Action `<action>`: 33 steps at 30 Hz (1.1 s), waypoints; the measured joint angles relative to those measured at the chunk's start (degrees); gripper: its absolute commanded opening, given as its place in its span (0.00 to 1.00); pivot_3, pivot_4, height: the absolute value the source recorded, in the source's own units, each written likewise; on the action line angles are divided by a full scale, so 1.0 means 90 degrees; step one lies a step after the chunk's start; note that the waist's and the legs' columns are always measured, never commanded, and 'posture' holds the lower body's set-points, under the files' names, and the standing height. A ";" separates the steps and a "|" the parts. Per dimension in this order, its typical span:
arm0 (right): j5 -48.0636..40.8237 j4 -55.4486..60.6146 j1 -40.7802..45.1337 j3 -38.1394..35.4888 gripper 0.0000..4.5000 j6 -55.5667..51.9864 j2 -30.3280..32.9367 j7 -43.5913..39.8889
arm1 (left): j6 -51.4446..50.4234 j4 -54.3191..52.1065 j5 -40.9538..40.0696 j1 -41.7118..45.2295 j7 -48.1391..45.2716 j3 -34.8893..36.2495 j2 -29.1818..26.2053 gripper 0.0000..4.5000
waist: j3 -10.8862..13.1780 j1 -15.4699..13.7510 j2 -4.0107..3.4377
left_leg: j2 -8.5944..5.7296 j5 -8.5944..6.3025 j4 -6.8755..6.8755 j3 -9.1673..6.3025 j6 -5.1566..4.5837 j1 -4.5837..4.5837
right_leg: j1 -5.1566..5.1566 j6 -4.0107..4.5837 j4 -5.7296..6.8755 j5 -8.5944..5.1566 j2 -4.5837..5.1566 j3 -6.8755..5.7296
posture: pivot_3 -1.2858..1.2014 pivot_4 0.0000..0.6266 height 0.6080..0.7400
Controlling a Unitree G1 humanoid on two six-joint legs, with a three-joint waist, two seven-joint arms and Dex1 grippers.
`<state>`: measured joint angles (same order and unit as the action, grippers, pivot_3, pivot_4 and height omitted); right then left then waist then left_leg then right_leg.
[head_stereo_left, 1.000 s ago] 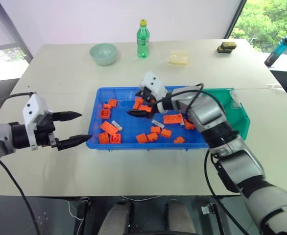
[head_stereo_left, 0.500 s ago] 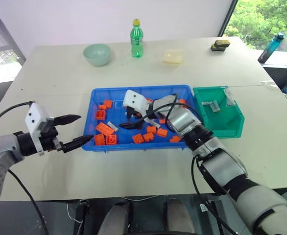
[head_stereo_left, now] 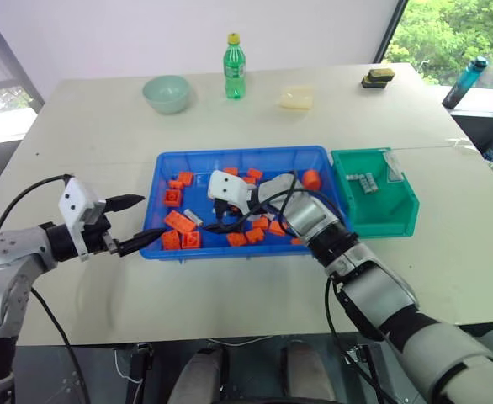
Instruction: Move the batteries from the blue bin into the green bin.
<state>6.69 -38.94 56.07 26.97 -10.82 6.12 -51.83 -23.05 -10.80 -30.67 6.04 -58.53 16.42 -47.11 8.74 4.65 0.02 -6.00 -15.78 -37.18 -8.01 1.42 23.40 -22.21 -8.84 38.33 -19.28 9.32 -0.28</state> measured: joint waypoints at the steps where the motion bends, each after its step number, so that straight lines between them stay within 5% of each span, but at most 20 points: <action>1: 0.0016 -0.0054 0.0005 -0.0003 0.99 0.0060 -0.0041 0.0044 | 0.0000 0.0013 0.0000 0.0042 0.0000 -0.0004 0.0006 1.00 | 0.0000 0.0007 0.0001 | 0.0001 0.0000 0.0000 -0.0001 0.0001 0.0000 | 0.0000 0.0000 0.0000 0.0000 -0.0001 0.0000 | 0.52 0.24 0.90; 11: 0.0165 -0.0708 0.0157 -0.0189 0.99 0.0454 -0.0418 0.0390 | -0.0014 0.0015 0.0001 0.0121 0.0076 -0.0033 0.0071 1.00 | -0.0002 0.0120 0.0001 | 0.0014 0.0004 0.0001 -0.0008 0.0006 -0.0001 | 0.0003 0.0001 0.0005 0.0000 -0.0018 0.0002 | 0.52 0.24 0.90; 14: 0.0173 -0.0747 0.0158 -0.0201 0.82 0.0480 -0.0432 0.0409 | -0.0016 0.0014 0.0001 0.0129 0.0137 -0.0033 0.0091 1.00 | -0.0002 0.0120 0.0000 | 0.0014 0.0004 0.0000 -0.0008 0.0007 -0.0001 | 0.0002 0.0001 0.0005 0.0000 -0.0018 0.0002 | 0.52 0.24 0.90; 22: 0.0181 -0.0590 0.0054 -0.0244 0.00 0.0320 -0.0409 0.0224 | -0.0067 -0.0014 -0.0020 0.0134 0.0172 -0.0062 0.0141 1.00 | -0.0002 0.0118 0.0000 | 0.0014 0.0004 0.0000 -0.0010 0.0007 -0.0001 | 0.0002 0.0001 0.0005 0.0000 -0.0019 0.0003 | 0.52 0.24 0.90; 33: -0.0356 0.2130 -0.0789 -0.0598 0.00 -0.1853 0.0641 -0.0494 | -0.0148 0.0274 -0.0087 0.0760 0.0002 -0.0563 0.0329 1.00 | -0.0002 0.0098 0.0001 | 0.0010 0.0003 -0.0002 -0.0012 0.0006 0.0003 | 0.0002 0.0001 0.0011 0.0001 -0.0017 0.0005 | 0.52 0.24 0.90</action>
<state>3.49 -19.77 48.97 21.59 -27.49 11.90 -56.28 -24.38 -8.34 -31.45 12.88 -58.52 11.35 -44.15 8.72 5.53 0.03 -5.91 -15.75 -37.20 -8.12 1.48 23.43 -22.19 -8.83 38.43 -19.28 9.17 -0.23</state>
